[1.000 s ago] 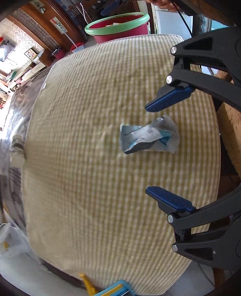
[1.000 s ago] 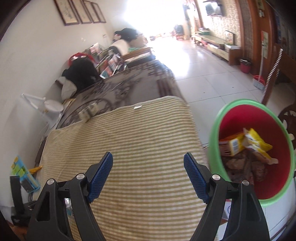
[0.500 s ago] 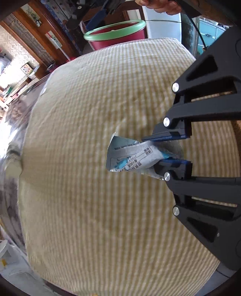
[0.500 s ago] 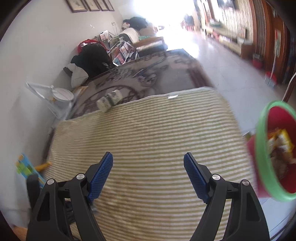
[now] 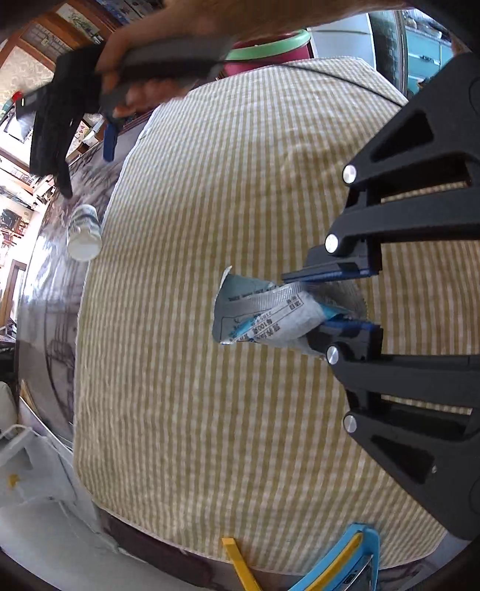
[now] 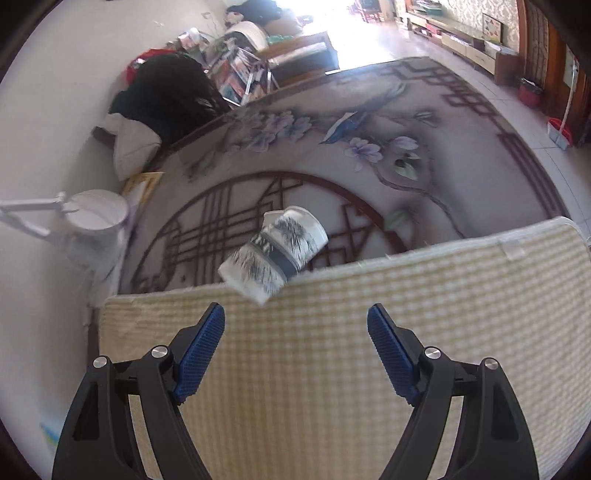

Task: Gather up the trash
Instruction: 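Grasp the blue-white wrapper with the left gripper while the right grasps the white paper cup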

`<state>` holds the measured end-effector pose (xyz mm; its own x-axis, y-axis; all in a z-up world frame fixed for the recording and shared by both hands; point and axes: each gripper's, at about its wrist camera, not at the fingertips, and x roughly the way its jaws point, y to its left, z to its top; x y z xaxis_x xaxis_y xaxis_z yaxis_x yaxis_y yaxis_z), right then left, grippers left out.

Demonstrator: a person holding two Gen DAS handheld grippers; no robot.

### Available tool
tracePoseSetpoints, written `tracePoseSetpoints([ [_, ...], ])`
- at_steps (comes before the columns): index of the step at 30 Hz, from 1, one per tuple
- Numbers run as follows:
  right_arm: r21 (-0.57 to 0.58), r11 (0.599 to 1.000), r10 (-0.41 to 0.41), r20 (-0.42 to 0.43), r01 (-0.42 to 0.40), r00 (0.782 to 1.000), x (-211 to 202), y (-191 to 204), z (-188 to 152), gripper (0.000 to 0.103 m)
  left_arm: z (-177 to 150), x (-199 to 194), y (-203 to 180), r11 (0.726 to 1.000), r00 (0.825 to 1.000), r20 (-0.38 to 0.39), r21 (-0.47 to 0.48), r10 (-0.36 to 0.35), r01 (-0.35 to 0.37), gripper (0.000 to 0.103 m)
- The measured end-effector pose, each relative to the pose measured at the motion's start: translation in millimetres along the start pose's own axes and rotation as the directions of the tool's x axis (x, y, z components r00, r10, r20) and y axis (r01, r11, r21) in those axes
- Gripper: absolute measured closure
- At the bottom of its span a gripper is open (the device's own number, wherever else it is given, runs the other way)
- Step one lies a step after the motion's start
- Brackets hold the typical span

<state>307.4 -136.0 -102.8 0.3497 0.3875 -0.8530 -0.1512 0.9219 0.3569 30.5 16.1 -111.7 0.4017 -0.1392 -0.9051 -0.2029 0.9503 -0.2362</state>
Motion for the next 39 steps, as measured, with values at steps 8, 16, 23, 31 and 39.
tracePoseSetpoints([
  [8, 0.012, 0.998, -0.058, 0.003, 0.058, 0.998, 57, 30, 35, 0.024, 5, 8, 34, 0.999, 1.000, -0.017, -0.044, -0.021, 0.020, 0.088],
  [16, -0.032, 0.995, -0.094, -0.048, 0.092, 0.994, 88, 48, 44, 0.059, 8, 9, 52, 0.996, 0.999, -0.022, -0.083, -0.023, 0.021, 0.088],
  [23, -0.078, 0.996, 0.047, -0.033, -0.049, 0.998, 47, 54, 28, 0.061, 14, 12, 53, 0.994, 0.999, -0.018, -0.106, -0.032, 0.030, 0.088],
  [31, -0.308, 0.949, 0.060, -0.008, -0.059, 0.998, -31, 59, -43, 0.061, 27, 11, 23, 0.997, 0.999, -0.002, -0.063, -0.052, 0.052, 0.088],
  [39, -0.316, 0.949, 0.022, 0.049, -0.005, 0.999, -83, 20, -107, 0.061, 22, 5, -15, 0.999, 0.999, 0.016, 0.001, -0.052, 0.052, 0.088],
])
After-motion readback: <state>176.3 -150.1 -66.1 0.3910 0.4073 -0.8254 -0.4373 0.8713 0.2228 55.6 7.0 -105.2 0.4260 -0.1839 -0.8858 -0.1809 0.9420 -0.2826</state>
